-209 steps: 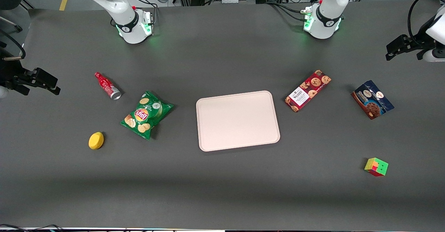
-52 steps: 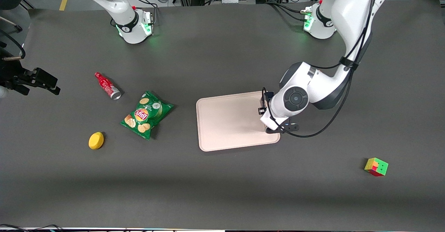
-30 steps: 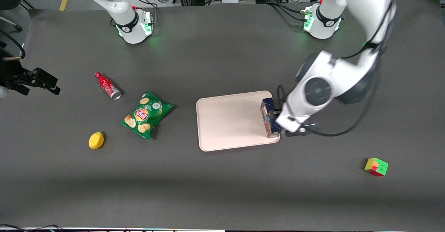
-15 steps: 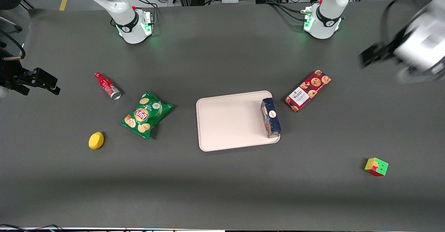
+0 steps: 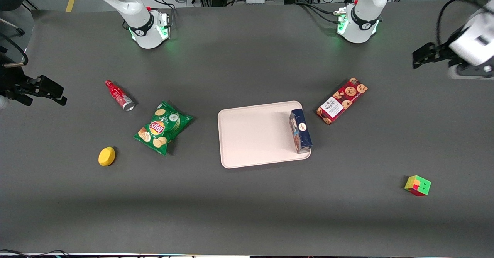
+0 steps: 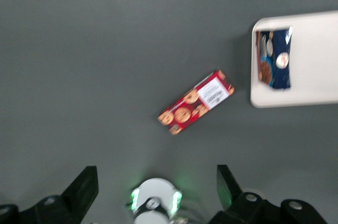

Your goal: Place cookie box on tray

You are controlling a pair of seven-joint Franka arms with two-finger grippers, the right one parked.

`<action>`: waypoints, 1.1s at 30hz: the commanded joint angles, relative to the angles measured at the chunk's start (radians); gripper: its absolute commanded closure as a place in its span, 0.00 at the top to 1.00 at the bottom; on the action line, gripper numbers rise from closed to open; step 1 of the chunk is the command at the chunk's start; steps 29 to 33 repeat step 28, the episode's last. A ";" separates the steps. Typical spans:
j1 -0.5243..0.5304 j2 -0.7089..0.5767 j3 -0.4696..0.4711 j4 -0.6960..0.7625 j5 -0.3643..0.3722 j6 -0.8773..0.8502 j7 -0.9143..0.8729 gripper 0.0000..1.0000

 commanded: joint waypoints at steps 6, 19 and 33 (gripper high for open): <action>-0.002 -0.078 0.017 -0.071 0.002 0.035 0.021 1.00; -0.002 -0.078 0.036 -0.037 -0.001 0.015 0.027 1.00; 0.004 -0.078 0.036 -0.029 -0.001 0.009 0.026 1.00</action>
